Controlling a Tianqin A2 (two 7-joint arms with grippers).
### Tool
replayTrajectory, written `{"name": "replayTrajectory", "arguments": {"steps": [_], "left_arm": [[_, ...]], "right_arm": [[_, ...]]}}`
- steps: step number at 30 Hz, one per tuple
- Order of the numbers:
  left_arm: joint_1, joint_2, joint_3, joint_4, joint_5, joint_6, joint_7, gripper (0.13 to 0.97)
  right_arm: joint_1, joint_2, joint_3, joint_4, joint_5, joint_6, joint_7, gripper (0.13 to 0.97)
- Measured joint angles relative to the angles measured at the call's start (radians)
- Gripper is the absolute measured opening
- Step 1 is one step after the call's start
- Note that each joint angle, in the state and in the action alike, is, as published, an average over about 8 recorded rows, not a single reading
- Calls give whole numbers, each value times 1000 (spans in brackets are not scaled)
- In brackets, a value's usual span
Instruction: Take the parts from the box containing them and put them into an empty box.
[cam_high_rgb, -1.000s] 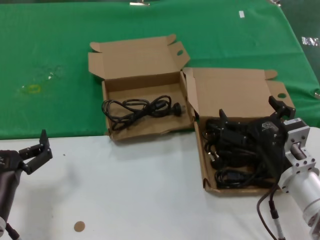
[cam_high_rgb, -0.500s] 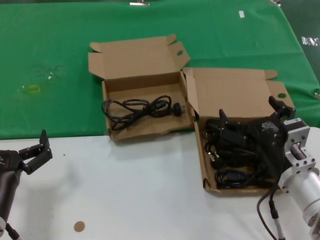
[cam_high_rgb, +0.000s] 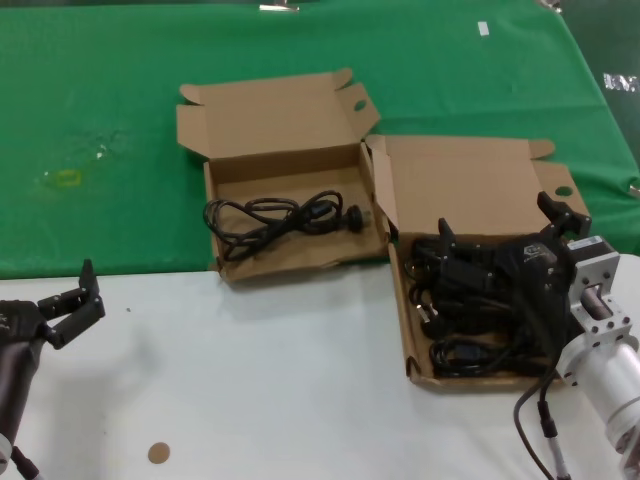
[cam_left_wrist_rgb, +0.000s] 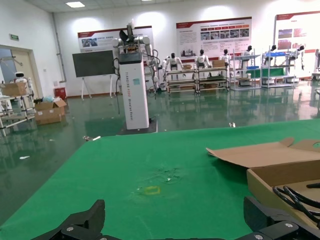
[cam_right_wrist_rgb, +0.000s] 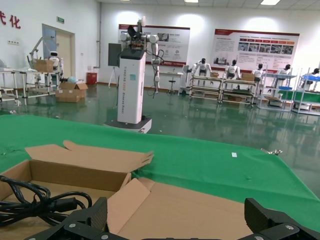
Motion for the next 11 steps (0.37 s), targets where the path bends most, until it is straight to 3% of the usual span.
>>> {"name": "replayTrajectory", "arguments": {"steps": [11], "left_arm": [[0, 0, 0, 0, 0, 0, 0, 966]], "right_arm": [[0, 0, 0, 0, 0, 0, 0, 966]]}}
